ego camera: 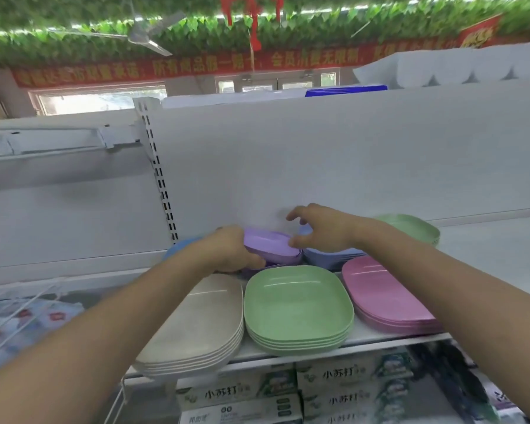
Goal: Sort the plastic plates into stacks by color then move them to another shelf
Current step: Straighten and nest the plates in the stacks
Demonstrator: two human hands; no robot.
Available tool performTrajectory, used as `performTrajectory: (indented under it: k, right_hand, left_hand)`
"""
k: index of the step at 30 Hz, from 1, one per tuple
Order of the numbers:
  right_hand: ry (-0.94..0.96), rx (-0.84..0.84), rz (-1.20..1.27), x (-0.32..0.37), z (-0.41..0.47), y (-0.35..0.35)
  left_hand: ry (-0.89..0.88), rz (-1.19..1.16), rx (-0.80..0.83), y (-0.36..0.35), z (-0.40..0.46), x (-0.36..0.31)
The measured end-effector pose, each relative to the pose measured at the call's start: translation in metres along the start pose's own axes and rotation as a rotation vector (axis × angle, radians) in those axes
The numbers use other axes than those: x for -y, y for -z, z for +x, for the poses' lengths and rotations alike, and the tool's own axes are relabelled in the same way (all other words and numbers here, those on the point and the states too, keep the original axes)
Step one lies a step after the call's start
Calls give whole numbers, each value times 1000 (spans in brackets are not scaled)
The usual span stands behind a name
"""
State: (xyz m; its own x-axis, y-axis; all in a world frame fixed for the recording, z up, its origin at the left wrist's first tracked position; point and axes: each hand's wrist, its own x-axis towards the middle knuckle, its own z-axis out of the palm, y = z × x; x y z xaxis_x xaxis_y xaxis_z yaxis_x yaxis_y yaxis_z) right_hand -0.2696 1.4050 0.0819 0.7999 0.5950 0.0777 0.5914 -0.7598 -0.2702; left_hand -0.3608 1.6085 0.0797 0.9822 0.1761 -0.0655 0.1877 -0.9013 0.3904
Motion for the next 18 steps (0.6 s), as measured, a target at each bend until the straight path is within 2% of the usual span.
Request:
performTrajectory:
  k: [2,4,8,18]
  right_hand:
    - [16,33,-9,1,0,-2]
    - [25,63,-25,0,1,-4]
    - [46,80,-71,1,4,-9]
    - [100,-7,-119,1,-2,-13]
  left_hand:
    - [11,199,-43,5,-1,3]
    - [1,270,-50,5,3,7]
    - [-53,314,-12,-7,14,11]
    - [-112,294,-140,-15,11,17]
